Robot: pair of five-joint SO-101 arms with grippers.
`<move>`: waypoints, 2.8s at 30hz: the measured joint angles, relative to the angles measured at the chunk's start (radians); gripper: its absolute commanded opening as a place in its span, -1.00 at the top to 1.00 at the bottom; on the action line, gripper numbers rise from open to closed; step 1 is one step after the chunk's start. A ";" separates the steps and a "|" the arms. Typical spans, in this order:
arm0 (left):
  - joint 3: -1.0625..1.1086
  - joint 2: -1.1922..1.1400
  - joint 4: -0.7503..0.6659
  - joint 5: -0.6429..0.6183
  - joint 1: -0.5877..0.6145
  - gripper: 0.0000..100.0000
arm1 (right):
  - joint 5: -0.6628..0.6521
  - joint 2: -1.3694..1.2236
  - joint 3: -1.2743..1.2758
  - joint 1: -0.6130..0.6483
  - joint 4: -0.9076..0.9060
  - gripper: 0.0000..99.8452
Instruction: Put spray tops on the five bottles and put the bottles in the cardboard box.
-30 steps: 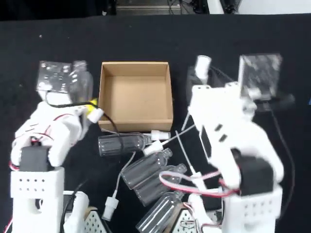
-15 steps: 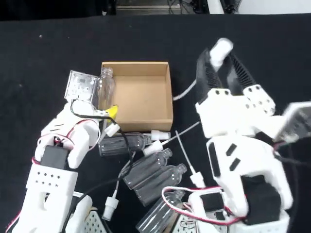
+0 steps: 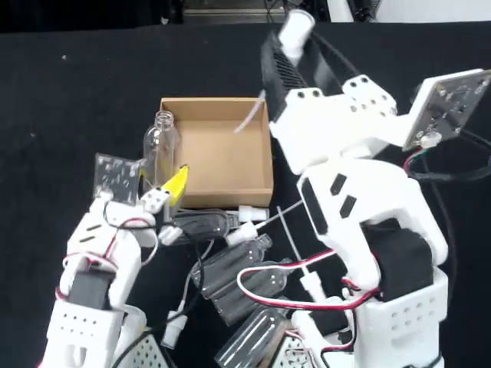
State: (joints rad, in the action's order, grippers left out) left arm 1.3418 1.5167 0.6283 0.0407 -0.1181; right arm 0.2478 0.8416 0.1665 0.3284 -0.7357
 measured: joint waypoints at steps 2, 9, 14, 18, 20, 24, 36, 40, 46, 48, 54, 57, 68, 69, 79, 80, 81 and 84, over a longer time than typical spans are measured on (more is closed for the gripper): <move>0.023 0.052 0.000 -0.008 -0.034 0.60 | 0.000 -0.018 -0.003 0.023 0.040 0.98; 0.064 0.146 0.000 -0.008 -0.058 0.60 | 0.000 -0.040 -0.003 0.035 0.063 0.98; 0.064 0.158 0.000 -0.012 -0.063 0.60 | 0.000 -0.049 -0.003 0.068 0.126 0.98; 0.064 0.158 0.000 -0.014 -0.123 0.60 | 0.000 -0.100 -0.003 0.083 0.216 0.98; 0.064 0.158 -0.003 -0.014 -0.133 0.60 | 0.000 -0.118 -0.003 0.081 0.227 0.98; 0.064 0.158 -0.003 -0.014 -0.140 0.60 | 0.000 -0.133 -0.003 0.084 0.232 0.98; 0.064 0.158 -0.003 -0.014 -0.141 0.60 | 0.000 -0.135 -0.003 0.166 0.209 0.98; 0.064 0.158 -0.003 -0.014 -0.141 0.60 | 0.000 -0.135 -0.003 0.166 0.150 0.98; 0.064 0.158 -0.003 -0.014 -0.141 0.60 | -0.054 -0.135 0.009 0.164 0.098 0.98; 0.064 0.158 -0.003 -0.014 -0.141 0.60 | -0.066 -0.135 0.037 0.167 0.098 0.98; 0.064 0.158 -0.003 -0.014 -0.146 0.60 | -0.074 -0.135 0.114 0.167 0.092 0.98; 0.064 0.158 -0.003 -0.014 -0.146 0.60 | -0.075 -0.135 0.117 0.195 0.035 0.96; 0.064 0.158 -0.003 -0.015 -0.143 0.60 | -0.083 -0.135 0.117 0.319 -0.150 0.53; 0.064 0.158 -0.003 -0.015 -0.143 0.60 | -0.083 -0.130 0.117 0.321 -0.150 0.53; 0.064 0.158 -0.014 -0.015 -0.114 0.60 | -0.083 0.075 0.118 0.256 -0.152 0.73; 0.064 0.158 -0.025 -0.015 -0.087 0.60 | -0.083 0.089 0.120 0.216 -0.158 0.83; 0.064 0.158 -0.037 -0.015 -0.058 0.60 | -0.083 0.104 0.135 0.175 -0.163 0.91; 0.037 0.158 -0.092 -0.015 0.066 0.60 | -0.083 0.137 0.219 0.058 -0.166 0.94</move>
State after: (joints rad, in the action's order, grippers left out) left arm 1.3786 1.6747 0.5363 0.0253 -0.0522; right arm 0.1649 0.9782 0.3859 0.3867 -0.9014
